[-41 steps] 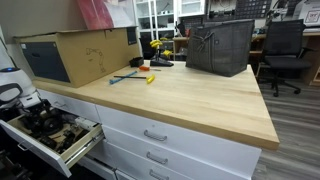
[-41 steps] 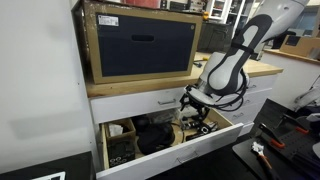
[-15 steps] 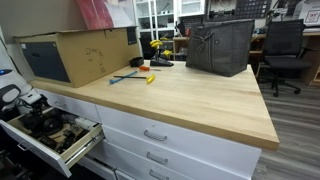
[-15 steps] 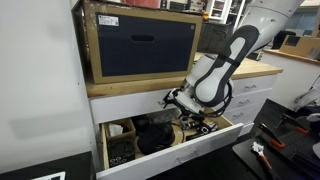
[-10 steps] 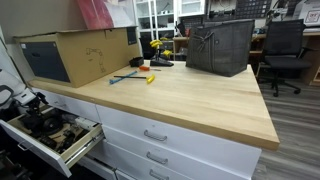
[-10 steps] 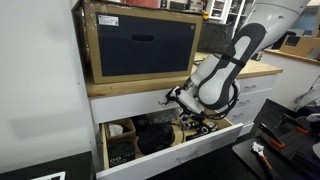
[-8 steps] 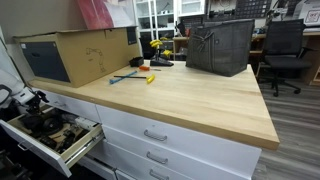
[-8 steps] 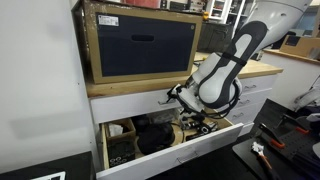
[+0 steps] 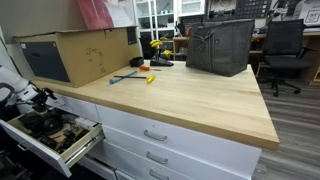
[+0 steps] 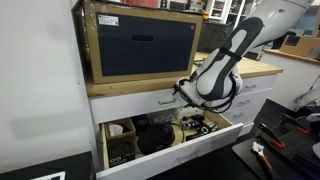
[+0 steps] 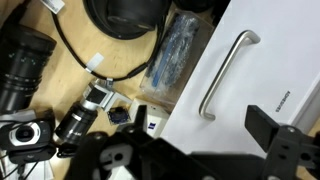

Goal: Pull open the top left drawer

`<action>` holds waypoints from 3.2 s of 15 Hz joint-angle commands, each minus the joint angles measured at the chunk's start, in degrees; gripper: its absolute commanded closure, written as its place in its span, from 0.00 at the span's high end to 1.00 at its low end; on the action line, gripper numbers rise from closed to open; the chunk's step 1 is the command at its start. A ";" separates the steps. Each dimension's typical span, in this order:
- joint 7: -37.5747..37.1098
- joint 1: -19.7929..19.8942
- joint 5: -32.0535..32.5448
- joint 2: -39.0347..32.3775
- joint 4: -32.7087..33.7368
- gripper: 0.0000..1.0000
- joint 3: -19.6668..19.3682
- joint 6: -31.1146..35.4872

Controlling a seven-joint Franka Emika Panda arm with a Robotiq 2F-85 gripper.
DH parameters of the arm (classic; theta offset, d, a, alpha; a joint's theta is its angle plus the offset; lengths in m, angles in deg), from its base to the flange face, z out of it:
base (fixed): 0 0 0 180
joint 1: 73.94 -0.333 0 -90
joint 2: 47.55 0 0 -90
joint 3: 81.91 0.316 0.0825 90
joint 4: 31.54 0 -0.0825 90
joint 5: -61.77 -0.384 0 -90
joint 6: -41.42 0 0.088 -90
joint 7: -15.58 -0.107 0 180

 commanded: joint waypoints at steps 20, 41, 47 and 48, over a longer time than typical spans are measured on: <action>-2.61 2.07 -1.90 -9.52 11.24 1.00 0.33 -7.34; -1.87 15.81 -4.86 -11.23 8.38 1.00 17.61 -6.47; -1.16 16.71 -4.93 -11.50 5.75 1.00 21.46 -1.33; -0.81 16.50 -4.80 -11.40 5.16 1.00 21.45 -0.51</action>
